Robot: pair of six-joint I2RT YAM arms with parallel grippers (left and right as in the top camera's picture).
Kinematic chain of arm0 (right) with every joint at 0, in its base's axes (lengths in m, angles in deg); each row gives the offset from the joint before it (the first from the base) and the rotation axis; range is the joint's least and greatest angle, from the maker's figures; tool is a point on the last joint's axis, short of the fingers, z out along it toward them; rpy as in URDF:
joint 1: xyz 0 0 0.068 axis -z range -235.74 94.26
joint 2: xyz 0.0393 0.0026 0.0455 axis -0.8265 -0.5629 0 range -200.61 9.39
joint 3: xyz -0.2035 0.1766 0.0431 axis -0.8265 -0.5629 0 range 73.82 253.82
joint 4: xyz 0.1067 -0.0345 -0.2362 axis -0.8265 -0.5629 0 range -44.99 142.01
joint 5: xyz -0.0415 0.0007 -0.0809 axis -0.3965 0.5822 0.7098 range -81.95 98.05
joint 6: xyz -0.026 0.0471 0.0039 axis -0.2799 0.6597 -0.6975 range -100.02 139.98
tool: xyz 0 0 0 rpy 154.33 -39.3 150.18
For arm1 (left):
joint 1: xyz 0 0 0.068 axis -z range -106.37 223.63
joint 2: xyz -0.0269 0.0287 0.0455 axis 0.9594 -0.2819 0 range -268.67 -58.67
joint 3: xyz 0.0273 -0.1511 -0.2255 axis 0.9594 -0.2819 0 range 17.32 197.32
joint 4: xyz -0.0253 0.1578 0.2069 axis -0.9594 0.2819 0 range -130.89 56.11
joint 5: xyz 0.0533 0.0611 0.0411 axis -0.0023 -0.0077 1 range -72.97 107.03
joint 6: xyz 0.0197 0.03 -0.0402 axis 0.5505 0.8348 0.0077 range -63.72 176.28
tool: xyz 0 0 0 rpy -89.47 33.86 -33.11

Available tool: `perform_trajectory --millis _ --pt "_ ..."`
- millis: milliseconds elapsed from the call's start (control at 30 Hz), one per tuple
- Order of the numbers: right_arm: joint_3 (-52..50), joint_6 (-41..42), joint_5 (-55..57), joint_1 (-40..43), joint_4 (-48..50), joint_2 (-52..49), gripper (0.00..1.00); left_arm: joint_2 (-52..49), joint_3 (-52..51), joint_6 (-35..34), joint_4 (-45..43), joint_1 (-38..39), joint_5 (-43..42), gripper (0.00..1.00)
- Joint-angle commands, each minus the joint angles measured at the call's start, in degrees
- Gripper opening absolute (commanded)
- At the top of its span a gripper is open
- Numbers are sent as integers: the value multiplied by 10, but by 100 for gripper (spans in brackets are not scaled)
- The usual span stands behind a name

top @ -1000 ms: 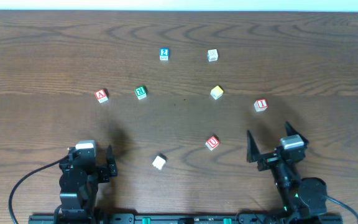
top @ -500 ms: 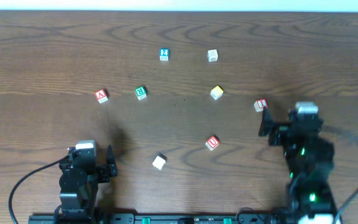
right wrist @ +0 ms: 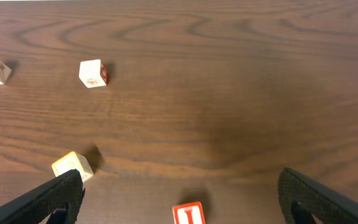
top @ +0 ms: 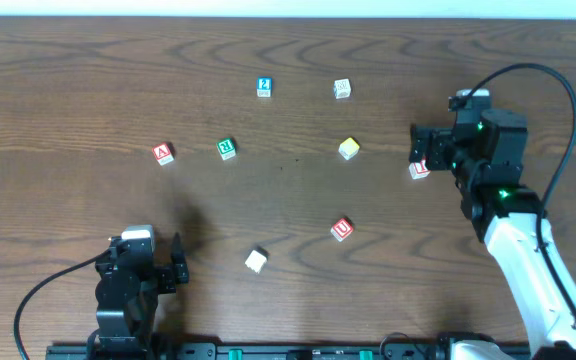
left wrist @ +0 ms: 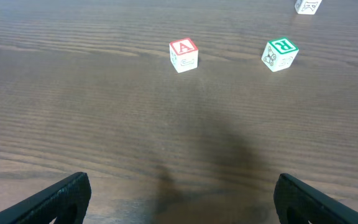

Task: Spell out Ai2
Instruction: 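Move the right gripper over the red I block and grasp it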

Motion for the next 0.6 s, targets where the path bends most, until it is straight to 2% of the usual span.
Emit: perform_trajectory --millis 0,267,567 --pt "16 10 -20 4 14 -2 99 4 -6 4 -1 -2 8 95" --pt "20 -25 -22 4 -5 -54 99 4 -6 4 -1 -2 8 95" --pt "114 -81 -22 3 -128 -164 99 4 -6 4 -1 -2 8 95"
